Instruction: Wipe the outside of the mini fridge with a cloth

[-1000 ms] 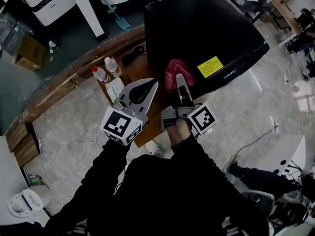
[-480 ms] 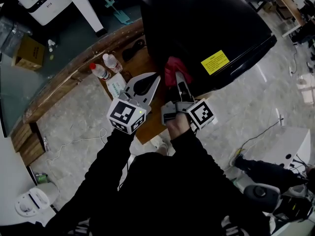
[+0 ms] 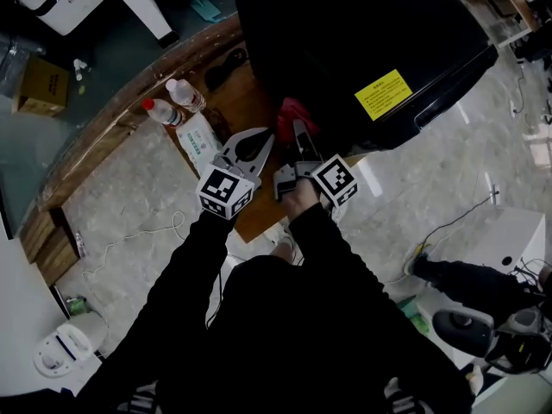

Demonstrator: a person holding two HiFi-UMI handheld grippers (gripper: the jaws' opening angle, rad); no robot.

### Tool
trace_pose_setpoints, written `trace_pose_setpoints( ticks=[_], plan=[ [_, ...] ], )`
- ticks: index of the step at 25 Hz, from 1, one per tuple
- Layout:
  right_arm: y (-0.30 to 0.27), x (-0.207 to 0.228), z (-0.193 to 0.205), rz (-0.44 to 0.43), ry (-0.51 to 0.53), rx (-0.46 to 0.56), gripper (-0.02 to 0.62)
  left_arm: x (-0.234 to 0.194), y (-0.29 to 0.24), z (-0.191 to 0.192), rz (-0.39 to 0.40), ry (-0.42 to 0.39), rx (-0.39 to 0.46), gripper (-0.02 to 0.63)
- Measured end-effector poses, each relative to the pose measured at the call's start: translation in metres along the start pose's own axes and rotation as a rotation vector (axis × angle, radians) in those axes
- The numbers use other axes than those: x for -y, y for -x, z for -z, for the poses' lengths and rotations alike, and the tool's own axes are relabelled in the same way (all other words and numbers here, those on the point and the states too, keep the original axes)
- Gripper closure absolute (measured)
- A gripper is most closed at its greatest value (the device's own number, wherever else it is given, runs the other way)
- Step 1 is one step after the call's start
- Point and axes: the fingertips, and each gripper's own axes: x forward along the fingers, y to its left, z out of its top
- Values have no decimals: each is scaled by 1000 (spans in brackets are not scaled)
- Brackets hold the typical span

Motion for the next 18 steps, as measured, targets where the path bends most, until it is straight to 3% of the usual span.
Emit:
trace_pose_setpoints(
  ticks=[10, 18],
  plan=[
    [-11, 115, 21, 198, -34, -40, 440, -16, -16, 115, -21, 108, -206, 600],
    [-12, 169, 32, 335, -60, -69, 442, -13, -11, 141, -41, 177, -247, 600]
  ],
)
